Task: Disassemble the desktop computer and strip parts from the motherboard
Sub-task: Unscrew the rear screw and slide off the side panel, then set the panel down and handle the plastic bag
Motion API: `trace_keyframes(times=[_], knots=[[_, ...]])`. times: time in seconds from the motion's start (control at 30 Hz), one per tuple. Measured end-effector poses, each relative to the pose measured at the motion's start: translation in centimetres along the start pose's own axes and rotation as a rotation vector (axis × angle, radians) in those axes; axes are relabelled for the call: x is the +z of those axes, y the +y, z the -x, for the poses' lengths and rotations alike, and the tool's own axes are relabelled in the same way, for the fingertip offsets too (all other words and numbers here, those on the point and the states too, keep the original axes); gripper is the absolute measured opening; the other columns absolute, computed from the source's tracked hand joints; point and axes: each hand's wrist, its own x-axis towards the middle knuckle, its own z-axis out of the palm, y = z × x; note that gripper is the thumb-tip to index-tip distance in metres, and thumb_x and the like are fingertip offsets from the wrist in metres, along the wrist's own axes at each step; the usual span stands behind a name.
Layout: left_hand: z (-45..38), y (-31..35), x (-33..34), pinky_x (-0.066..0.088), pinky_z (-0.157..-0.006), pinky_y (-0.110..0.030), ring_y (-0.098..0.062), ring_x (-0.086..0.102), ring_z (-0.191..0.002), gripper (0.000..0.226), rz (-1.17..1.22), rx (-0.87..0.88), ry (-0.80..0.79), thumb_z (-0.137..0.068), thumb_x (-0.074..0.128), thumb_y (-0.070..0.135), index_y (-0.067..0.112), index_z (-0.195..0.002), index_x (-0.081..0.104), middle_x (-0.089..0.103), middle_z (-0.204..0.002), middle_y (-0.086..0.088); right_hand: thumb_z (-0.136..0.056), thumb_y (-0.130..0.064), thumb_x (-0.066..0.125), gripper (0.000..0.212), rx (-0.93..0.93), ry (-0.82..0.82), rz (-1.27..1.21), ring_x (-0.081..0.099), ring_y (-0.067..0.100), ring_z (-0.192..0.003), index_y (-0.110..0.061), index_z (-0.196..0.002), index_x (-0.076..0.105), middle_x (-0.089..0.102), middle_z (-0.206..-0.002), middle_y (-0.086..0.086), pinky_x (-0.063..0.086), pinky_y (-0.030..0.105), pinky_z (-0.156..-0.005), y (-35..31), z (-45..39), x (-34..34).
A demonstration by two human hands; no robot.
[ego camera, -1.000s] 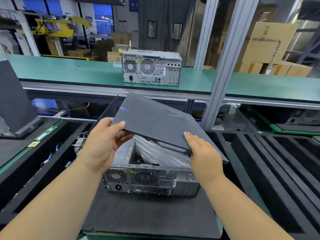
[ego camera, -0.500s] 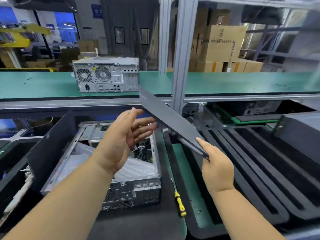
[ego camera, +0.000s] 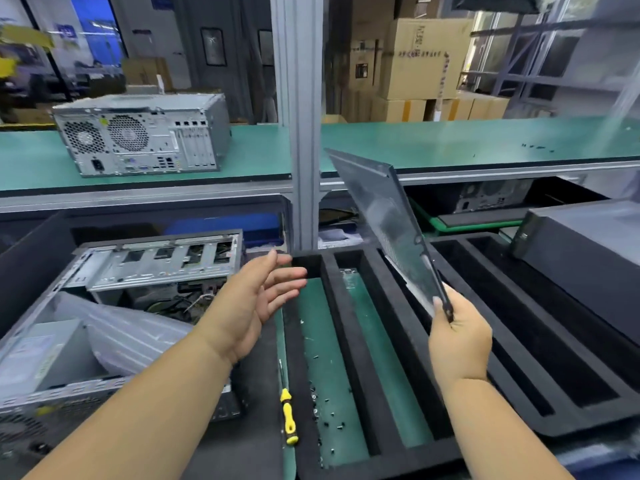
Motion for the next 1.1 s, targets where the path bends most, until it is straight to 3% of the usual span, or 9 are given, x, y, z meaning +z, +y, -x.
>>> trace_keyframes(times=[0.13, 0.2, 0.4, 0.57, 0.73, 0.93, 1.1], knots=[[-1.5, -2.2, 1.6, 0.057, -0.077, -0.025, -0.027, 0.069, -0.102, 0.050, 0.023, -0.023, 0.039, -0.081, 0.055, 0.045, 0.007, -0.114, 0.057, 0.069, -0.111, -0.020, -0.097, -0.007, 0.054, 0.041, 0.093, 0.004, 0.003, 0.057, -0.015, -0.086, -0.035, -0.126, 0.064, 0.067, -0.100, -0.022, 0.042, 0.006, -0.077, 3.1, -2.6, -0.1], [-2.0, -3.1, 2.0, 0.057, -0.077, -0.025, -0.027, 0.069, -0.103, 0.051, 0.031, -0.031, 0.057, -0.081, 0.056, 0.044, 0.007, -0.115, 0.057, 0.069, -0.111, -0.020, -0.098, -0.011, 0.055, 0.036, 0.129, 0.001, -0.023, 0.057, -0.004, -0.095, -0.031, -0.126, 0.066, 0.068, -0.107, -0.017, 0.043, 0.017, -0.086, 4.3, -3.7, 0.0], [-2.9, -4.8, 1.8, 0.057, -0.082, -0.028, -0.029, 0.066, -0.109, 0.051, 0.026, -0.036, 0.083, -0.082, 0.057, 0.040, 0.004, -0.119, 0.056, 0.067, -0.115, -0.021, -0.100, -0.018, 0.053, 0.026, 0.216, -0.027, -0.039, 0.064, 0.017, -0.098, -0.022, -0.122, 0.068, 0.072, -0.104, -0.001, 0.047, 0.028, -0.085, 7.4, -5.4, 1.3], [-3.2, -5.8, 1.0, 0.057, -0.083, -0.029, -0.030, 0.065, -0.111, 0.051, 0.009, -0.042, 0.112, -0.084, 0.057, 0.039, 0.004, -0.122, 0.055, 0.067, -0.116, -0.020, -0.100, -0.015, 0.053, 0.028, 0.291, -0.060, -0.065, 0.064, 0.017, -0.103, -0.021, -0.123, 0.068, 0.072, -0.108, -0.002, 0.047, 0.028, -0.089, 9.5, -5.5, 2.8], [-3.3, -6.8, 0.9, 0.056, -0.088, -0.031, -0.030, 0.065, -0.110, 0.049, 0.000, -0.045, 0.122, -0.084, 0.063, 0.038, 0.005, -0.120, 0.057, 0.067, -0.116, -0.021, -0.100, -0.016, 0.053, 0.028, 0.375, -0.050, -0.082, 0.065, 0.015, -0.095, -0.025, -0.121, 0.069, 0.071, -0.101, -0.007, 0.044, 0.018, -0.075, 11.5, -4.9, 4.2], [-3.2, -8.3, 0.5, 0.056, -0.086, -0.030, -0.031, 0.065, -0.110, 0.039, -0.026, -0.058, 0.096, -0.089, 0.059, 0.032, 0.006, -0.118, 0.058, 0.068, -0.113, -0.019, -0.100, -0.019, 0.054, 0.028, 0.451, 0.017, -0.133, 0.063, 0.011, -0.098, -0.025, -0.124, 0.067, 0.069, -0.102, -0.011, 0.046, 0.027, -0.088, 13.0, -3.7, 4.2], [-2.9, -9.6, 0.4, 0.056, -0.085, -0.029, -0.031, 0.064, -0.111, 0.042, -0.041, -0.105, 0.077, -0.085, 0.058, 0.031, 0.006, -0.119, 0.059, 0.068, -0.113, -0.019, -0.100, -0.021, 0.053, 0.022, 0.490, -0.005, -0.109, 0.063, 0.017, -0.097, -0.022, -0.117, 0.066, 0.069, -0.101, -0.007, 0.047, 0.031, -0.085, 14.7, -2.2, 2.9]])
